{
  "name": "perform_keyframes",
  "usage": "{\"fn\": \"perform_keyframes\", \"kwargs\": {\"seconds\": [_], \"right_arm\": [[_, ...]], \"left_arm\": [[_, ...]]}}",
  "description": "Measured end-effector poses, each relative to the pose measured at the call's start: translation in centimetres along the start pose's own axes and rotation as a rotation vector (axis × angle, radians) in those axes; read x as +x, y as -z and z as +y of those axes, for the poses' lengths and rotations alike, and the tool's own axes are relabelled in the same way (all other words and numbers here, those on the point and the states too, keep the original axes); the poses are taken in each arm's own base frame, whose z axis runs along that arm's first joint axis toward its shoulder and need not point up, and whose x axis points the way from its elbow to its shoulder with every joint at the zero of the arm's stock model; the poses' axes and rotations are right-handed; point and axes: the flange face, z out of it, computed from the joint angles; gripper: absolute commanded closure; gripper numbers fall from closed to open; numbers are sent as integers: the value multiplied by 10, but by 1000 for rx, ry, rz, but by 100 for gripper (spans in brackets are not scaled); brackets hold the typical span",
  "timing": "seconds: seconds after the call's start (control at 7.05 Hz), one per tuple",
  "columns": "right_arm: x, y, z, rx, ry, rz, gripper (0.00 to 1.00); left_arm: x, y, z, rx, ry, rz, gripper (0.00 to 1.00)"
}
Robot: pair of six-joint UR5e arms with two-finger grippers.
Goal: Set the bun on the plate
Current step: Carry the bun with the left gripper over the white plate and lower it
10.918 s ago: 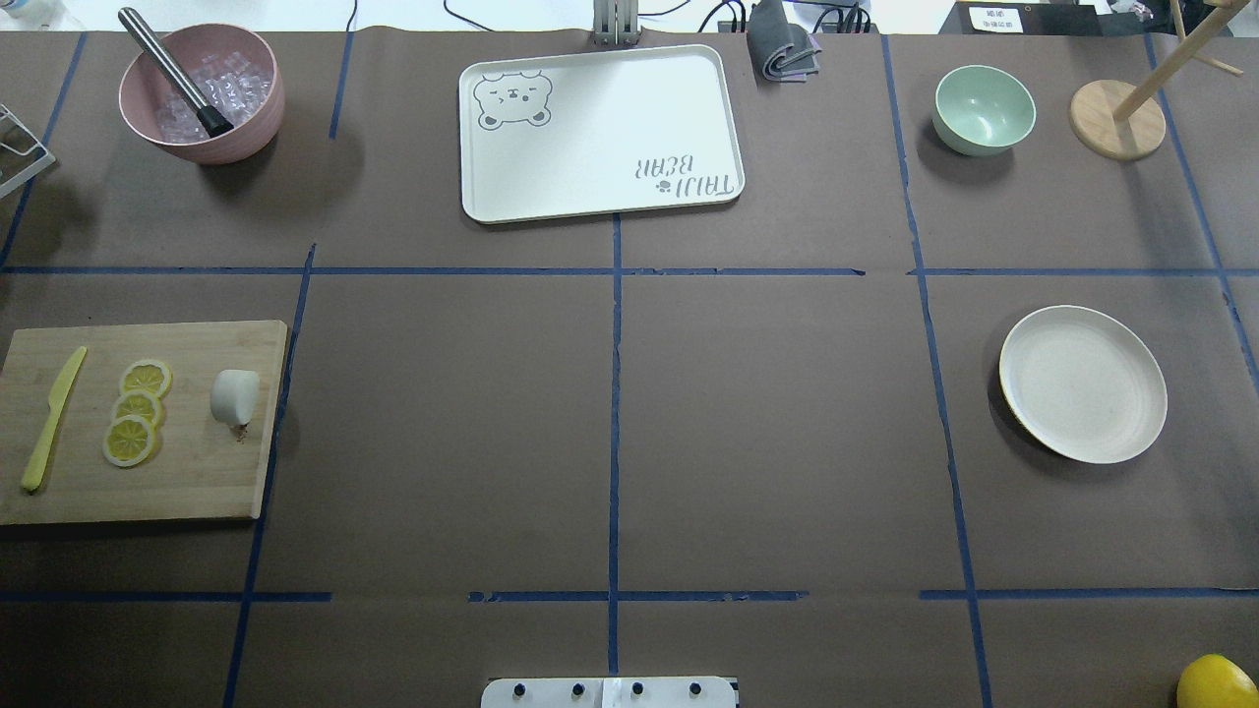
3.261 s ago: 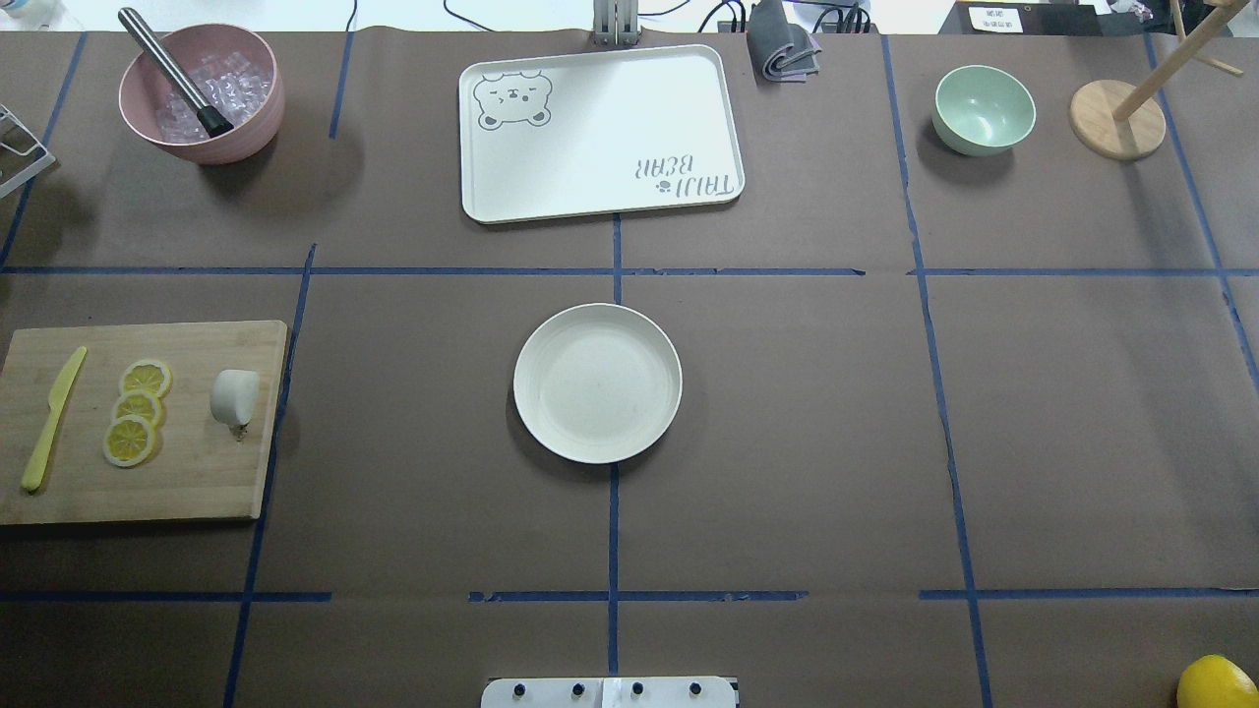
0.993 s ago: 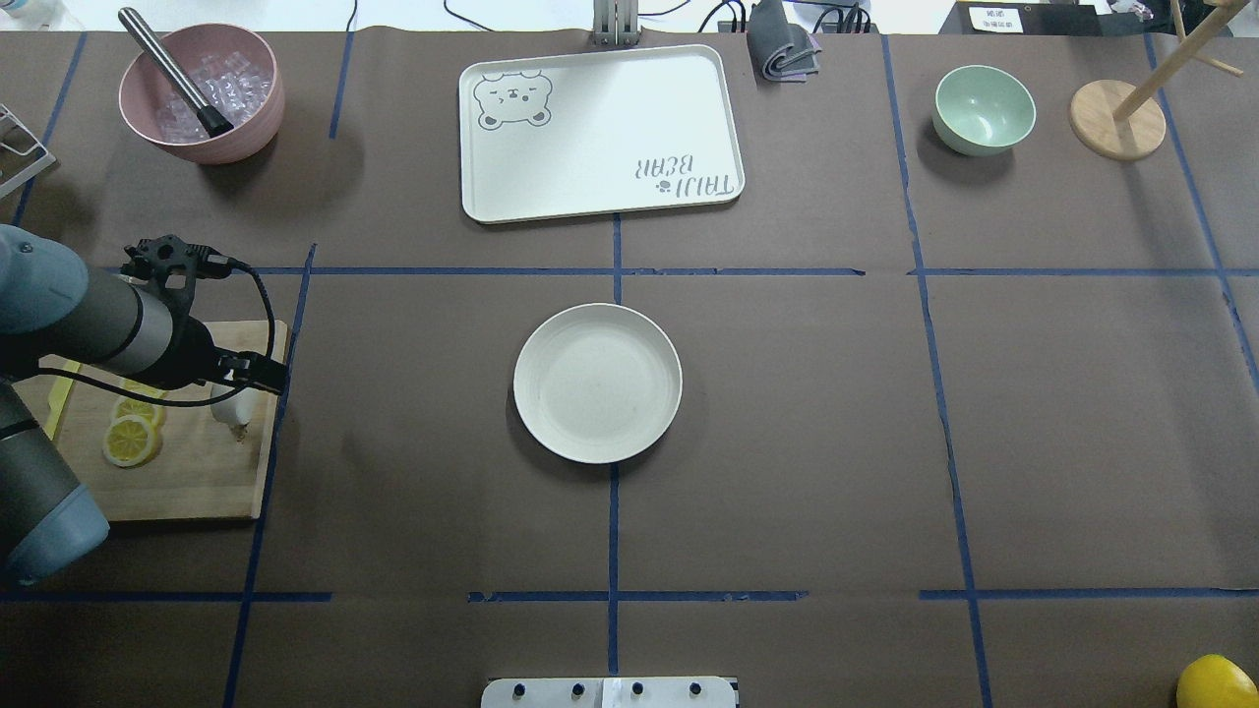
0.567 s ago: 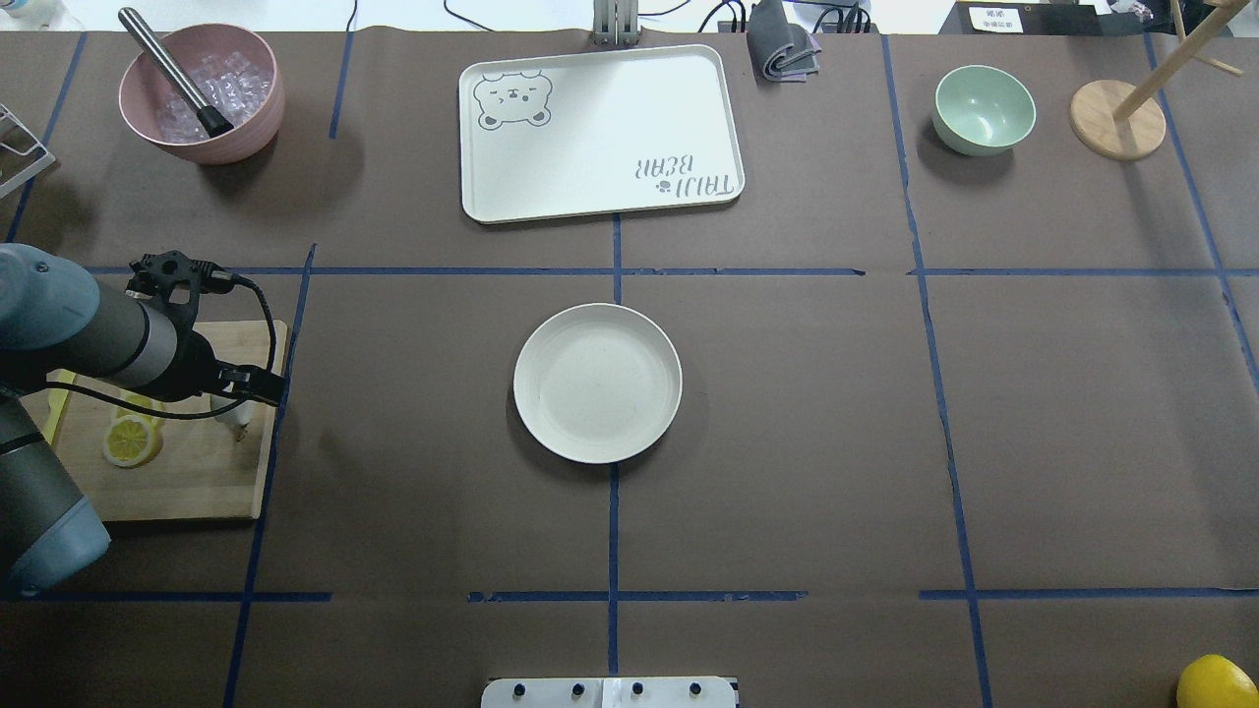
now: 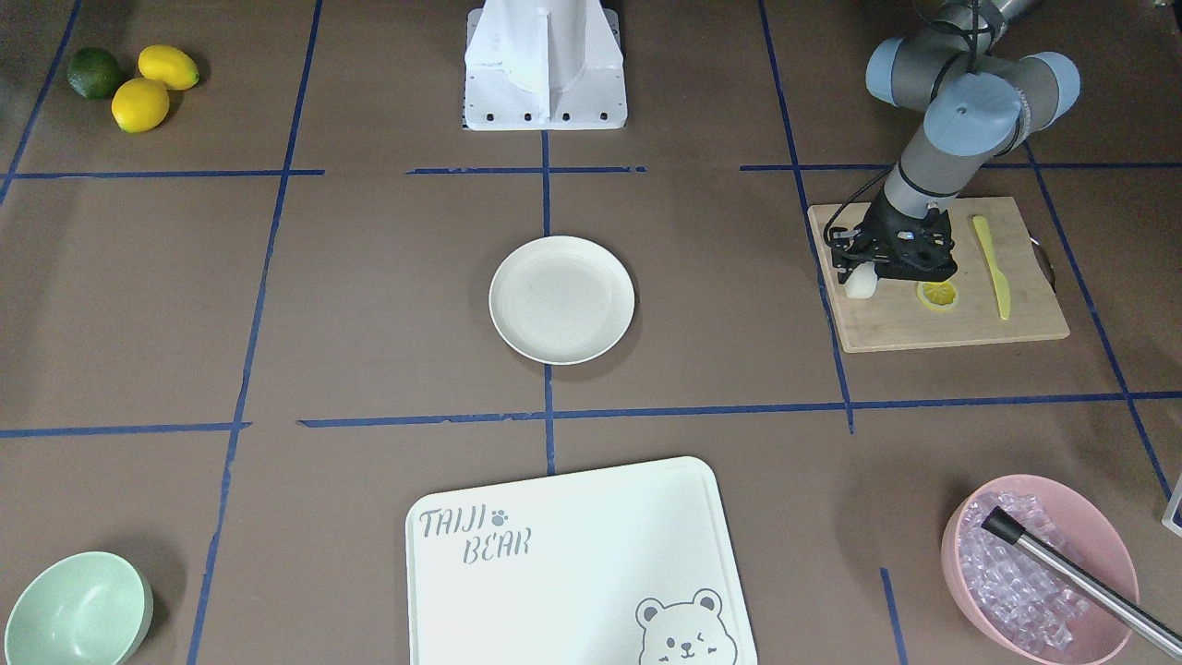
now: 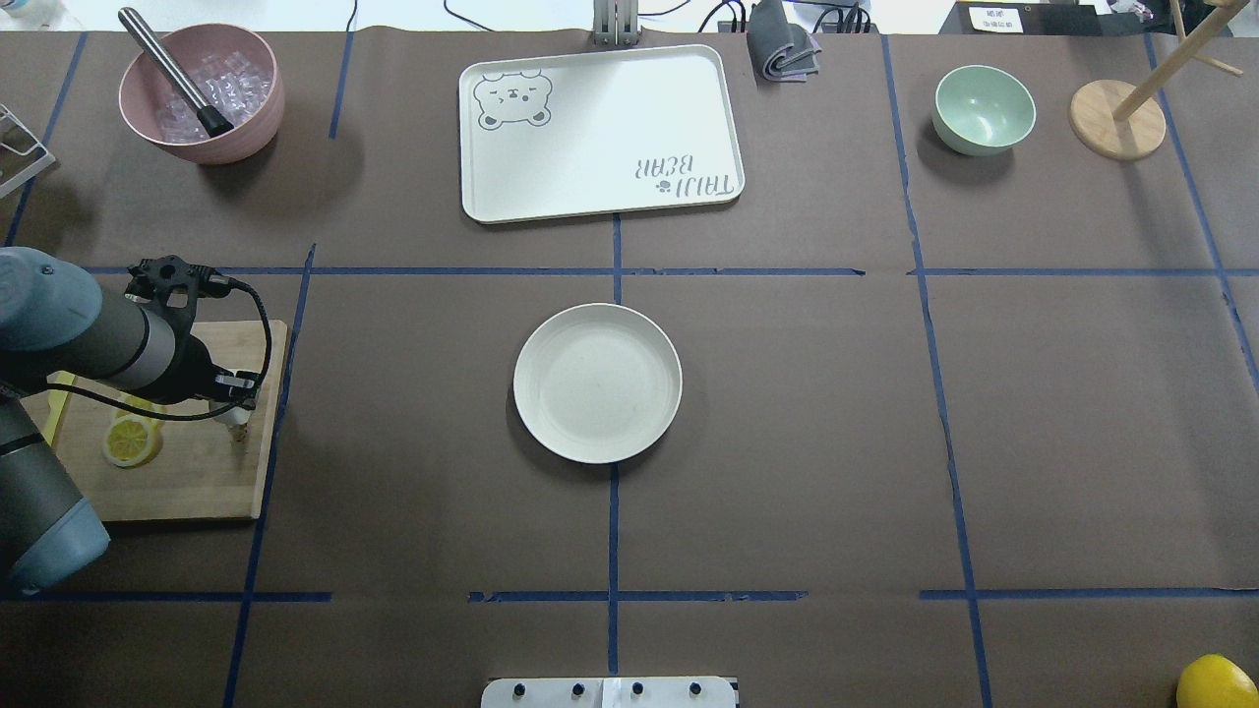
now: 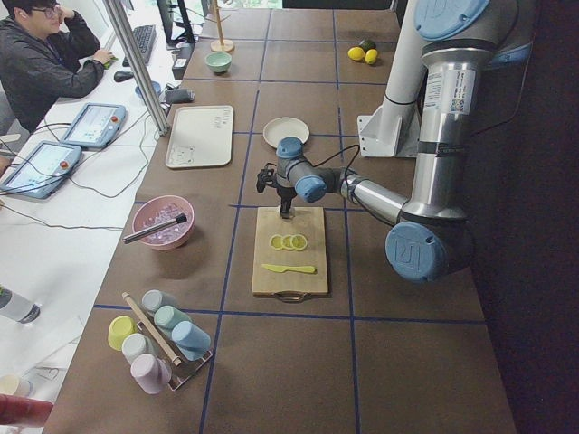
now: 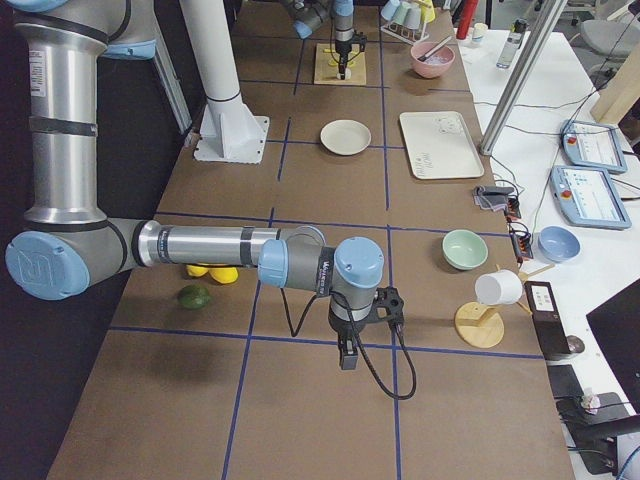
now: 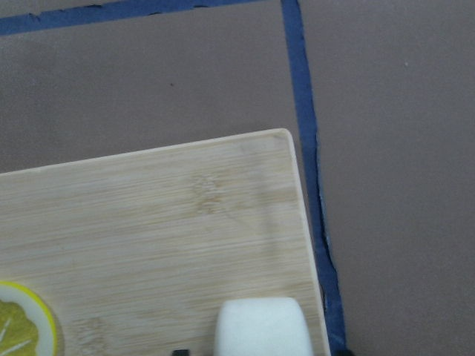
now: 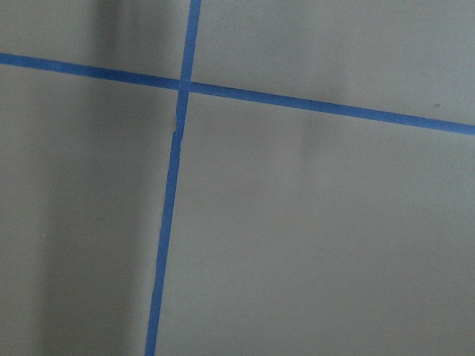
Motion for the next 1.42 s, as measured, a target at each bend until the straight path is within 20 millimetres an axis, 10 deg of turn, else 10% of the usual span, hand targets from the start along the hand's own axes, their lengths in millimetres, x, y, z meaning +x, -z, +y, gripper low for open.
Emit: {"fn": "perform_keyframes", "kwargs": {"seconds": [0.43,0.71,0.99,1.42], "right_arm": [[-1,1,0,1,1,-1,0],[-1,0,1,2,-2,-11,0],[-1,-1,1,2,-3,-15,0],[-1,-1,1,2,-3,-15,0]], "left_arm": [[8,15,-2,12,0,11,79],[52,48,-17,-5,21,-13,78],[142,81,-46,-24,105,-20,78],[331,71,-66,-30,273,23,78]]}}
